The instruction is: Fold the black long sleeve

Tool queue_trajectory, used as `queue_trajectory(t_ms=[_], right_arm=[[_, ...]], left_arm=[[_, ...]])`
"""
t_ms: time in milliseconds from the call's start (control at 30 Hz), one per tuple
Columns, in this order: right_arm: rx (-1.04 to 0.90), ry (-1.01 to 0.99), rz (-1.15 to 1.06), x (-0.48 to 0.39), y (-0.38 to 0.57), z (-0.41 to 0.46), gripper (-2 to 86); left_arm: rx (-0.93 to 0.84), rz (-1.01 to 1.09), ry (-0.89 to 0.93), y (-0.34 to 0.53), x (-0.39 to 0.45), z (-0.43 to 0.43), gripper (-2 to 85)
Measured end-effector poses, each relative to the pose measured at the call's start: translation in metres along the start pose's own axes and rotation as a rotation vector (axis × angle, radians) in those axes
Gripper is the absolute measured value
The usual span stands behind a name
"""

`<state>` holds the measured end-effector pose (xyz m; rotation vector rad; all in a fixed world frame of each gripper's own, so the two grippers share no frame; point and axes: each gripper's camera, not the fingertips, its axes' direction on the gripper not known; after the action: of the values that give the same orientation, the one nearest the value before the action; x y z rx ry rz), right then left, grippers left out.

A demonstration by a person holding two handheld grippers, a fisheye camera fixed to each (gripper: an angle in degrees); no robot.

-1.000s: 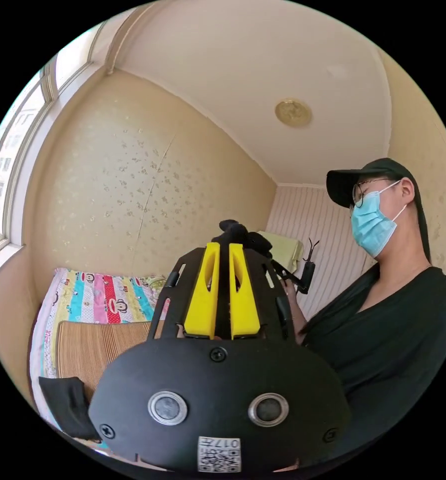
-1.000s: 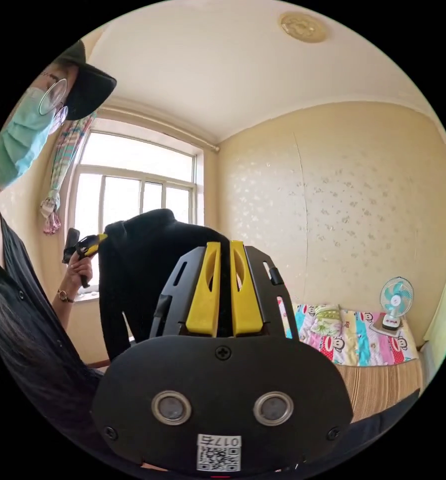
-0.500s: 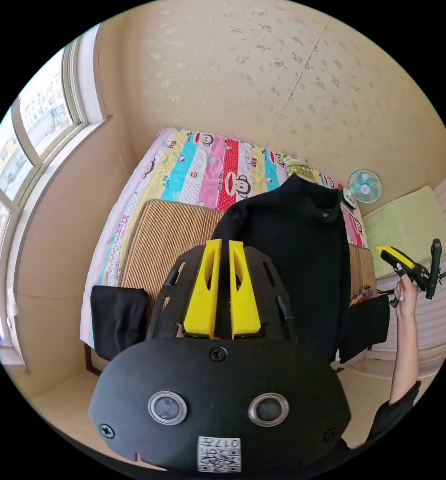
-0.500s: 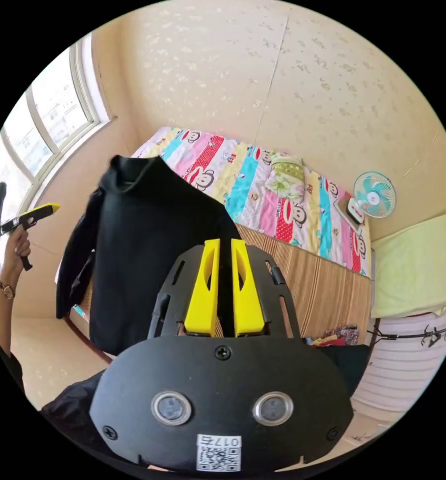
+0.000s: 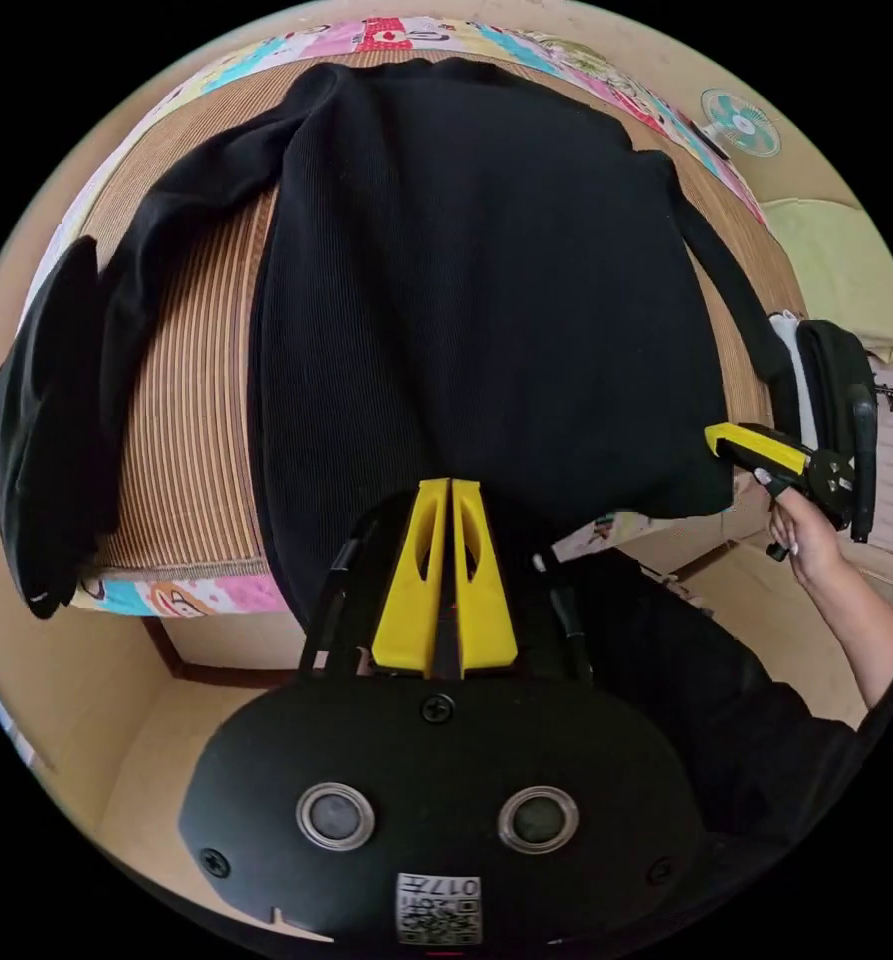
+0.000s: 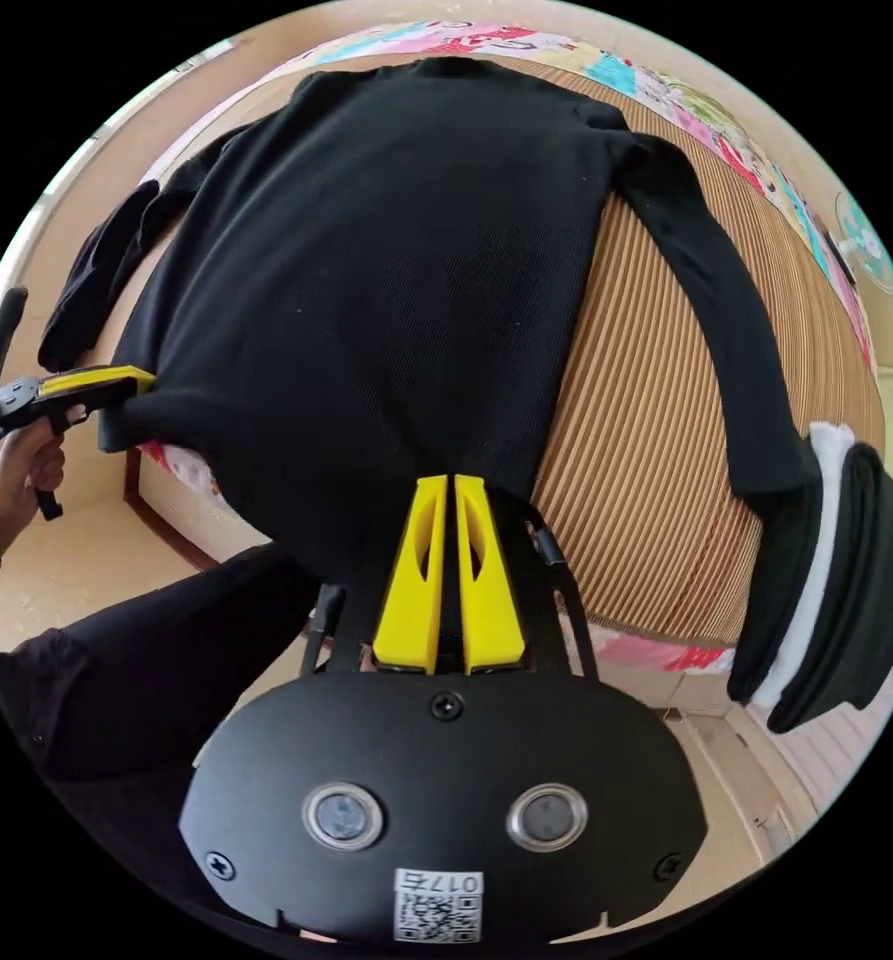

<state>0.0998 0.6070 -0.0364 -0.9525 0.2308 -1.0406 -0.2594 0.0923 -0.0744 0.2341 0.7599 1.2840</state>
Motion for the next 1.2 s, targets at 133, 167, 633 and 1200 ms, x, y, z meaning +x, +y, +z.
queue_trajectory(t_ms=[133, 167, 633, 1200], right_arm=[[-0.016, -0.274, 0.287, 0.035, 0.03, -0.012, 3.6], [0.088, -0.406, 0.472, 0.064, 0.041, -0.021, 5.0], [0.87, -1.287, 1.767, 0.18, 0.099, 0.107, 4.3], [1.184, -0.595, 0.273, 0.035, -0.121, -0.246, 3.0]], left_arm=[[-0.084, -0.126, 0.122, 0.048, -0.028, -0.011, -0.5], [-0.081, -0.191, 0.176, 0.058, -0.043, -0.017, -0.5], [-0.047, -0.494, 0.338, 0.12, -0.146, -0.066, -0.5], [0.363, -0.931, 0.517, 0.228, -0.266, -0.127, 6.7]])
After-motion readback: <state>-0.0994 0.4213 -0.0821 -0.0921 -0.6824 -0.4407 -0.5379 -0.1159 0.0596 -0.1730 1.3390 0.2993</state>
